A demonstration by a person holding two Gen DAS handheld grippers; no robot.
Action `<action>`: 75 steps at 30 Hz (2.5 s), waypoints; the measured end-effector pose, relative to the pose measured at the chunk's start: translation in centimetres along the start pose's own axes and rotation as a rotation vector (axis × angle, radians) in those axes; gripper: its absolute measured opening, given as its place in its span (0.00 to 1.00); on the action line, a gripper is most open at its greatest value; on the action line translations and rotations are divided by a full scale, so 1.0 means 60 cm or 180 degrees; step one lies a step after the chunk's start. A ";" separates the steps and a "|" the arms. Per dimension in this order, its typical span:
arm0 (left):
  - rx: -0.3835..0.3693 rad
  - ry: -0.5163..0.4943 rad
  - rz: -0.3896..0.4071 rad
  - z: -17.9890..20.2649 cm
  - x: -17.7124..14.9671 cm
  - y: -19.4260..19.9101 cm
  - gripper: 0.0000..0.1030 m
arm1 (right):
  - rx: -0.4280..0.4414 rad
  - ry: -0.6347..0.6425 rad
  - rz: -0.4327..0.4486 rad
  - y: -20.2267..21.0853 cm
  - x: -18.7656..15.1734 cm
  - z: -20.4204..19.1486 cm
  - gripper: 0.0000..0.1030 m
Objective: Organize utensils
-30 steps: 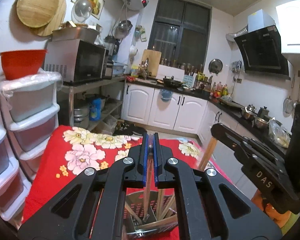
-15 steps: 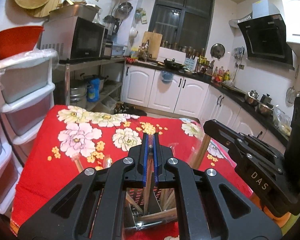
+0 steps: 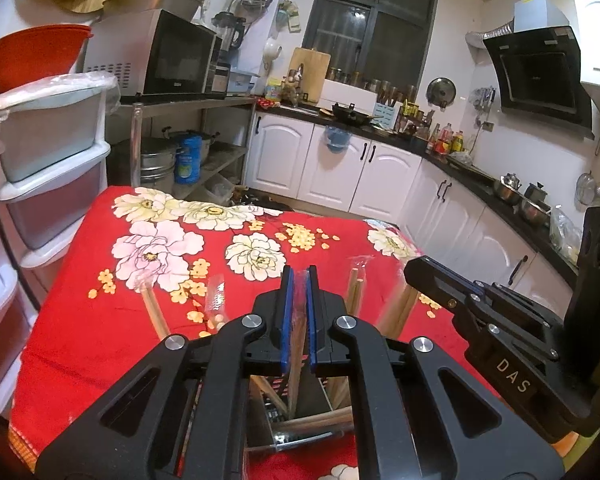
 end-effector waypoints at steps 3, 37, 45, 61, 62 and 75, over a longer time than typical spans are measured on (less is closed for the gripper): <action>0.0012 0.0019 0.0000 -0.004 0.000 0.005 0.07 | -0.0007 -0.0018 -0.0016 0.003 -0.005 0.001 0.05; 0.0144 -0.0043 -0.0040 0.005 -0.063 0.130 0.57 | -0.0088 -0.0138 -0.0072 0.131 -0.053 -0.014 0.46; 0.0156 -0.0010 -0.0066 0.000 -0.104 0.157 0.68 | -0.0101 -0.0132 -0.0115 0.164 -0.091 -0.026 0.59; 0.0177 0.0055 -0.0188 -0.017 -0.178 0.178 0.89 | -0.0088 -0.0034 -0.0353 0.189 -0.188 -0.048 0.82; 0.0180 0.0061 -0.0198 -0.017 -0.181 0.177 0.89 | -0.0085 -0.0030 -0.0373 0.189 -0.193 -0.050 0.83; 0.0224 0.0064 -0.0207 -0.017 -0.236 0.167 0.89 | -0.0169 0.0021 -0.0510 0.178 -0.259 -0.049 0.88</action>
Point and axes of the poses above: each gripper's, at about its wrist camera, not at the fingertips, and y roughly against the way its jaws point, z to its right, x to its top, the point moved 6 cm from there along -y, roughly the way its jaws point
